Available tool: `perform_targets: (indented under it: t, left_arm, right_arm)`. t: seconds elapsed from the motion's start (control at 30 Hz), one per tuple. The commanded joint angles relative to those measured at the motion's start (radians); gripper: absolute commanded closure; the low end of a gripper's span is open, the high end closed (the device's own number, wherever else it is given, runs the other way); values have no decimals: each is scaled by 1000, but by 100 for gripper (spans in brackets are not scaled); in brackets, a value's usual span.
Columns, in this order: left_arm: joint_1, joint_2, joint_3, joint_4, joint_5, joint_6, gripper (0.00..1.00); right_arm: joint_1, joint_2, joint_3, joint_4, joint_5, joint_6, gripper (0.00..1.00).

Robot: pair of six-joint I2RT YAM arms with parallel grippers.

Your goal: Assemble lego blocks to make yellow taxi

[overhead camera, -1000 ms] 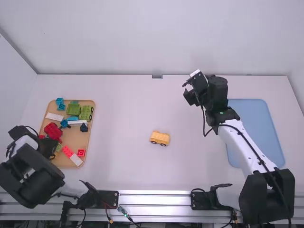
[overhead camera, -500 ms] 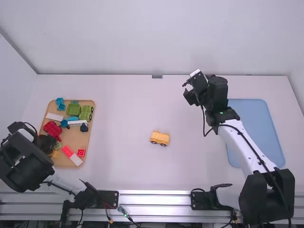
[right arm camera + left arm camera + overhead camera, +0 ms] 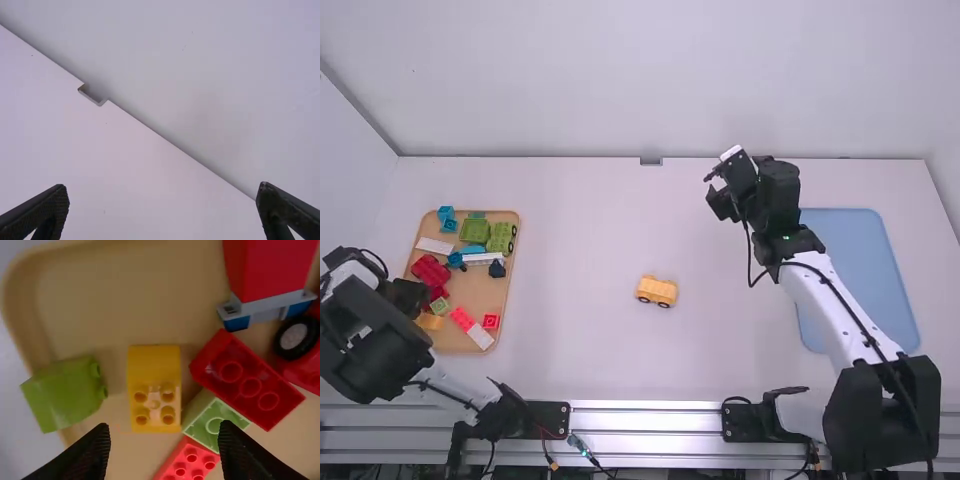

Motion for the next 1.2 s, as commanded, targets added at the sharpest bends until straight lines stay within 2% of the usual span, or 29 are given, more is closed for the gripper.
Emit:
perform_targets:
  t: [0.0, 0.67, 1.17]
  left_arm:
    - [2, -16, -23, 4, -42, -8, 45]
    - [2, -16, -171, 176, -35, -11, 43]
    - [-6, -16, -249, 269, -37, 0, 51]
  right_arm:
    - [-3, 8, 21, 6, -5, 5, 1]
    - [-3, 35, 21, 34, -4, 5, 1]
    - [-3, 35, 21, 29, -4, 6, 1]
